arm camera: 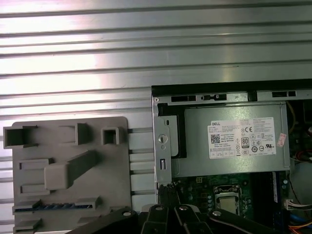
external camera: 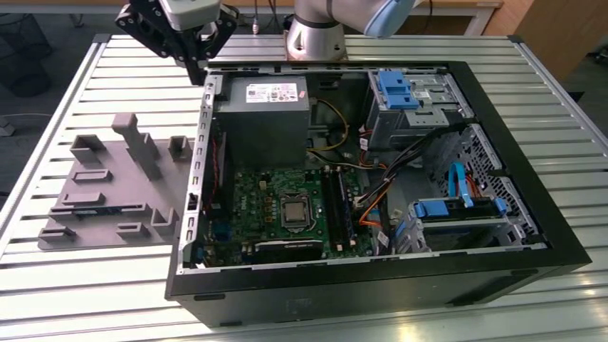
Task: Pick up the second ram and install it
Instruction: 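Reach for the second ram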
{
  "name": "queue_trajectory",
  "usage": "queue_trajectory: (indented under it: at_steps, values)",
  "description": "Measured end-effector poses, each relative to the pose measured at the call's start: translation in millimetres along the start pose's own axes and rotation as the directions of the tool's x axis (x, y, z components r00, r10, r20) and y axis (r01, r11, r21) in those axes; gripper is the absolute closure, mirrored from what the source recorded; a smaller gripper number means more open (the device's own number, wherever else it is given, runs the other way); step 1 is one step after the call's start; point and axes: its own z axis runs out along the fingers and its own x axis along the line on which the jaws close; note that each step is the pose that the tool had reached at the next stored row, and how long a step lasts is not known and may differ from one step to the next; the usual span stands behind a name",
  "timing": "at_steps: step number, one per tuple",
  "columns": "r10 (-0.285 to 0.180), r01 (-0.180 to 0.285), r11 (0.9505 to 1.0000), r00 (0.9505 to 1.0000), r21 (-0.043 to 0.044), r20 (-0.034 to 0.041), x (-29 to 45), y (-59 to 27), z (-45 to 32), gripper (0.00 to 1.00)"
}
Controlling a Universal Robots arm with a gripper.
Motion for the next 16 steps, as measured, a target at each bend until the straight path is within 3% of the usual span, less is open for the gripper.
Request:
queue_trajectory:
  at_steps: [16]
  values:
    - [0.000, 0.000, 1.0000, 1.0000, 0.0001, -0.0006, 9.7, -0.8, 1.3, 0.89]
